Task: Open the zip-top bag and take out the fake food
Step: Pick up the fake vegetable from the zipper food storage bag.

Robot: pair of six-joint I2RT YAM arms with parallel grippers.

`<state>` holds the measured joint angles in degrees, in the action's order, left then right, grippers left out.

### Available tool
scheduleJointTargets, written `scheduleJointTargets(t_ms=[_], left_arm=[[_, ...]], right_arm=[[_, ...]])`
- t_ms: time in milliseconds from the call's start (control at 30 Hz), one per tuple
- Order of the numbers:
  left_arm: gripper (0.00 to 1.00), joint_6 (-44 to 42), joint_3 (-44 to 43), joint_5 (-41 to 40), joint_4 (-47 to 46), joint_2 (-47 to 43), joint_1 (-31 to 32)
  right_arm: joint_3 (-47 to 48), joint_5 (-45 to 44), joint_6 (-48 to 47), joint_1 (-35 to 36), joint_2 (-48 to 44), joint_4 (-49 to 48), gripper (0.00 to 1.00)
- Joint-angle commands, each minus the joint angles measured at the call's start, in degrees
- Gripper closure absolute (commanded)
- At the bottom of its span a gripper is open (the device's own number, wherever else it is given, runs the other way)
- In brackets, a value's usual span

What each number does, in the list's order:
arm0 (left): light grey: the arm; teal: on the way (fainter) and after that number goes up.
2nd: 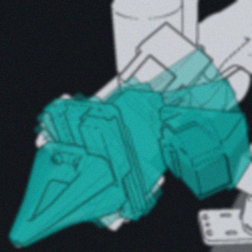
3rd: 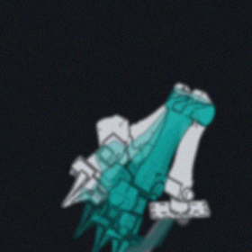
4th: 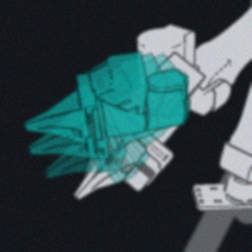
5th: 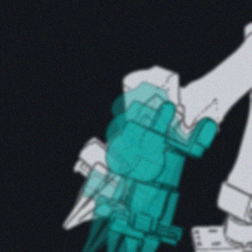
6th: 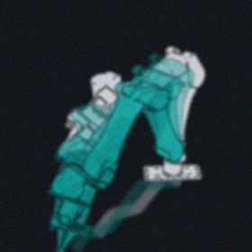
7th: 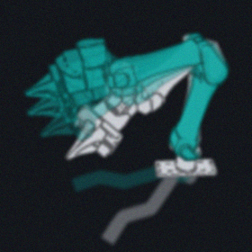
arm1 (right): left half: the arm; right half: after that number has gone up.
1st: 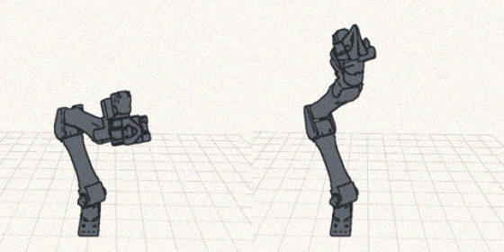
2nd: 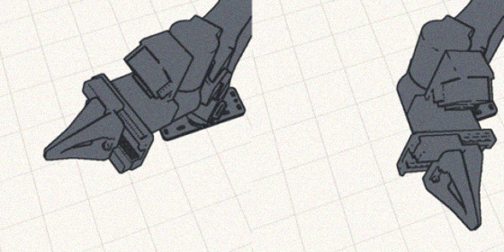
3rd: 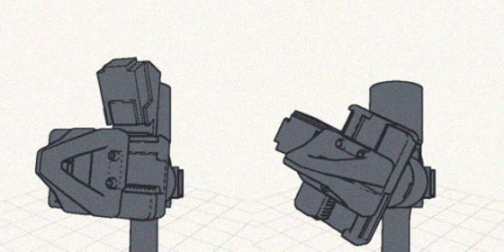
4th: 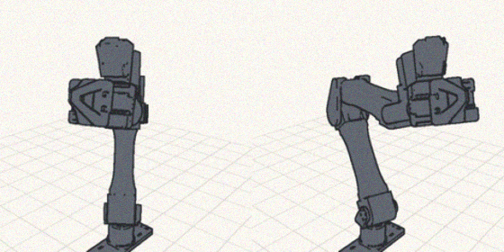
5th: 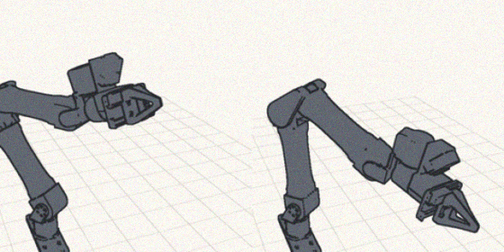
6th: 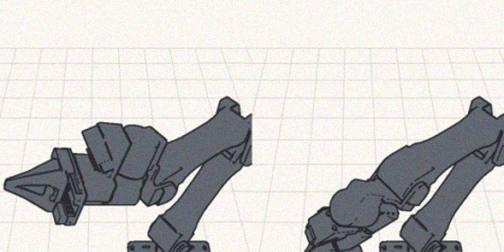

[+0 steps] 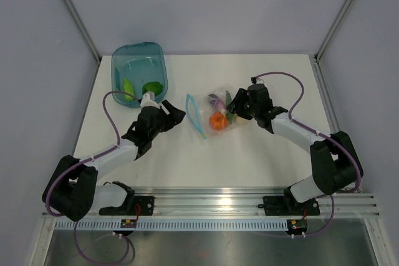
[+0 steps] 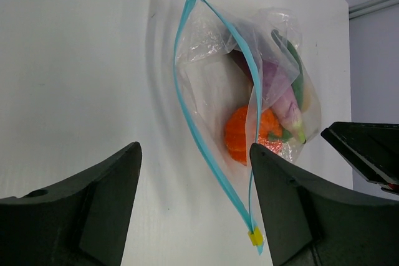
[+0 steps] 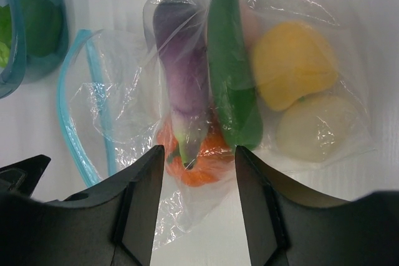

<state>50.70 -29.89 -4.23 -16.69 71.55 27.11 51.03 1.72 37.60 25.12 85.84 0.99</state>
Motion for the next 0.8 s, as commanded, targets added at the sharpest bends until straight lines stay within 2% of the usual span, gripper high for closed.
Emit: scheduleJointTargets(t_ms=[0,167,467,667,767], left_arm=[[0.27,-1.83,-1.49,1.59,-5.19,-0.09,0.13],[0.26,-5.69,-0.61,1.07,-11.60,-0.45,0.13],[0.25,-9.91,-2.54,1.94,-18.11,4.04,0.22],[0.23,-12.29,-3.59,0.63,-18.29,4.83,0.48],[0.23,-13.43,-3.86,0.45,-19.95,5.79,1.36]], right_arm=[[-0.14,1.18,0.54,0.27,-2.26,-2.66,0.43],[-0.14,1.18,0.28,0.28,-2.44,-2.58,0.43],[0.13,-0.66,-0.43,0.28,-3.05,-1.61,0.42],[0.39,-1.36,-0.95,0.28,-2.87,-1.26,0.40],[1.97,-5.58,-1.83,0.27,-2.00,3.30,0.40]])
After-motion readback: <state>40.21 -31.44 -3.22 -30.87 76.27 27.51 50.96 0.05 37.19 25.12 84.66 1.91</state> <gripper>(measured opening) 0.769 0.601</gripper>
